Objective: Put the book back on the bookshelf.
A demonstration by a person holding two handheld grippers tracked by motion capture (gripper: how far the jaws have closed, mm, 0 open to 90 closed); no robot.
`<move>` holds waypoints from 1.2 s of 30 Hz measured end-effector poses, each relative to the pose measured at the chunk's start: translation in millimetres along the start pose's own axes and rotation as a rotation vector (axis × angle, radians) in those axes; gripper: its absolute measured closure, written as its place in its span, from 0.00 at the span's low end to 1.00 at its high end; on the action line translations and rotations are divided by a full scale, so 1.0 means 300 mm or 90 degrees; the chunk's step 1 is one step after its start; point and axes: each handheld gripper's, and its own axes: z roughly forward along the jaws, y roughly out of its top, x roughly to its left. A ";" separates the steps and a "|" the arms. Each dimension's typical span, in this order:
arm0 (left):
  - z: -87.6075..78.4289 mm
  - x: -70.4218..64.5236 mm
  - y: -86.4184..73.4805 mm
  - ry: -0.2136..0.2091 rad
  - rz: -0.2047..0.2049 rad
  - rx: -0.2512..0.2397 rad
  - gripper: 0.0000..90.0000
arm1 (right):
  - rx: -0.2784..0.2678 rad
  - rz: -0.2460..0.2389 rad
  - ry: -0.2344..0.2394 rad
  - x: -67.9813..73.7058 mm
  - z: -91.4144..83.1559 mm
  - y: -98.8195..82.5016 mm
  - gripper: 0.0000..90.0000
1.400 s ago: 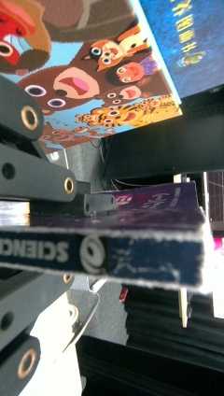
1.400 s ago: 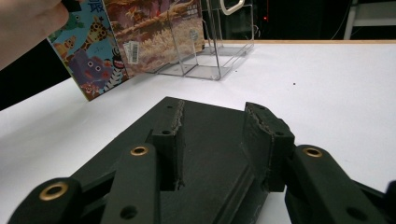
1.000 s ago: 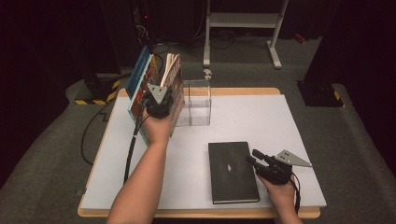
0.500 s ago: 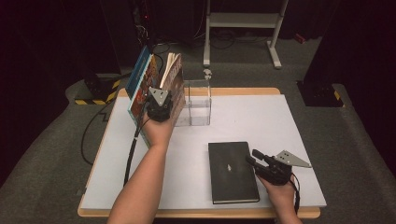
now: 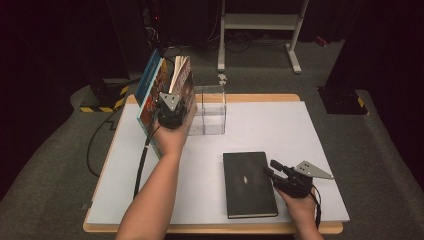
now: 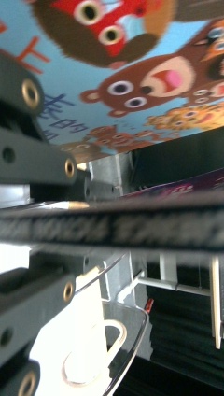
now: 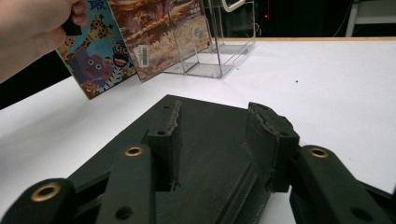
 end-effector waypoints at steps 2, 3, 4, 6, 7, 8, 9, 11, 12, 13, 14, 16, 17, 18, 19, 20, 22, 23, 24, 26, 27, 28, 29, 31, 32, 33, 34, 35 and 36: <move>-0.014 -0.007 -0.014 -0.003 0.003 -0.001 0.73 | 0.002 0.000 -0.001 -0.001 0.001 0.000 0.60; -0.024 -0.012 -0.023 -0.006 0.005 -0.003 0.70 | 0.002 0.000 -0.003 -0.001 0.001 0.000 0.60; -0.033 -0.016 -0.034 -0.007 0.007 -0.003 0.68 | 0.003 0.001 -0.003 -0.002 0.001 0.000 0.60; -0.054 -0.024 -0.056 -0.012 0.006 -0.003 0.64 | 0.003 0.000 -0.005 -0.002 0.001 0.000 0.59; -0.065 -0.026 -0.067 -0.016 0.006 -0.004 0.62 | 0.003 0.000 -0.005 -0.002 0.001 0.000 0.59; -0.078 -0.027 -0.078 -0.019 0.005 -0.002 0.62 | 0.004 0.000 -0.006 -0.002 0.002 0.000 0.59; -0.090 -0.028 -0.090 -0.025 -0.002 -0.004 0.61 | 0.005 -0.001 -0.006 -0.001 0.002 0.000 0.58; -0.113 -0.031 -0.113 -0.034 0.005 0.001 0.60 | 0.006 -0.003 -0.008 0.001 0.003 0.000 0.58; -0.125 -0.032 -0.125 -0.036 0.011 0.002 0.60 | 0.007 -0.003 -0.008 0.002 0.003 0.000 0.58; -0.135 -0.033 -0.138 -0.042 0.015 0.002 0.60 | 0.008 -0.004 -0.009 0.003 0.004 -0.001 0.58; -0.145 -0.033 -0.150 -0.046 0.020 0.007 0.59 | 0.010 -0.006 -0.010 0.004 0.005 -0.001 0.58; -0.166 -0.029 -0.176 -0.054 0.020 0.014 0.59 | 0.013 -0.007 -0.011 0.007 0.007 -0.003 0.57; -0.177 -0.027 -0.189 -0.060 0.021 0.016 0.59 | 0.014 -0.009 -0.013 0.008 0.008 -0.003 0.57; -0.188 -0.026 -0.203 -0.065 0.021 0.018 0.59 | 0.015 -0.009 -0.015 0.009 0.009 -0.004 0.57; -0.199 -0.024 -0.215 -0.071 0.023 0.023 0.59 | 0.016 -0.010 -0.015 0.010 0.010 -0.004 0.57; -0.210 -0.023 -0.227 -0.077 0.023 0.026 0.59 | 0.018 -0.011 -0.016 0.011 0.011 -0.005 0.57; -0.230 -0.016 -0.251 -0.087 0.020 0.027 0.59 | 0.021 -0.012 -0.018 0.011 0.013 -0.007 0.56; -0.239 -0.014 -0.261 -0.094 0.014 0.031 0.58 | 0.023 -0.012 -0.019 0.011 0.014 -0.008 0.56; -0.248 -0.011 -0.272 -0.104 0.009 0.034 0.57 | 0.024 -0.012 -0.020 0.012 0.016 -0.008 0.56; -0.265 -0.010 -0.296 -0.126 0.006 0.045 0.56 | 0.028 -0.015 -0.023 0.012 0.017 -0.009 0.55; -0.274 -0.012 -0.309 -0.137 0.008 0.050 0.55 | 0.030 -0.015 -0.024 0.013 0.018 -0.010 0.55; -0.282 -0.015 -0.322 -0.147 0.015 0.056 0.55 | 0.032 -0.016 -0.026 0.012 0.018 -0.010 0.55; -0.290 -0.016 -0.333 -0.157 0.020 0.063 0.54 | 0.035 -0.016 -0.027 0.011 0.019 -0.011 0.54; -0.313 -0.018 -0.356 -0.181 0.019 0.068 0.52 | 0.040 -0.014 -0.032 0.009 0.021 -0.012 0.53; -0.326 -0.020 -0.368 -0.185 0.023 0.070 0.52 | 0.043 -0.015 -0.033 0.007 0.022 -0.012 0.52; -0.339 -0.021 -0.378 -0.195 0.026 0.072 0.51 | 0.046 -0.015 -0.036 0.006 0.022 -0.013 0.51; -0.352 -0.023 -0.388 -0.205 0.027 0.077 0.50 | 0.050 -0.017 -0.039 0.006 0.023 -0.013 0.50; -0.364 -0.023 -0.397 -0.216 0.029 0.083 0.49 | 0.055 -0.020 -0.044 0.006 0.023 -0.014 0.48; -0.375 -0.023 -0.405 -0.225 0.033 0.086 0.48 | 0.058 -0.021 -0.046 0.007 0.024 -0.015 0.47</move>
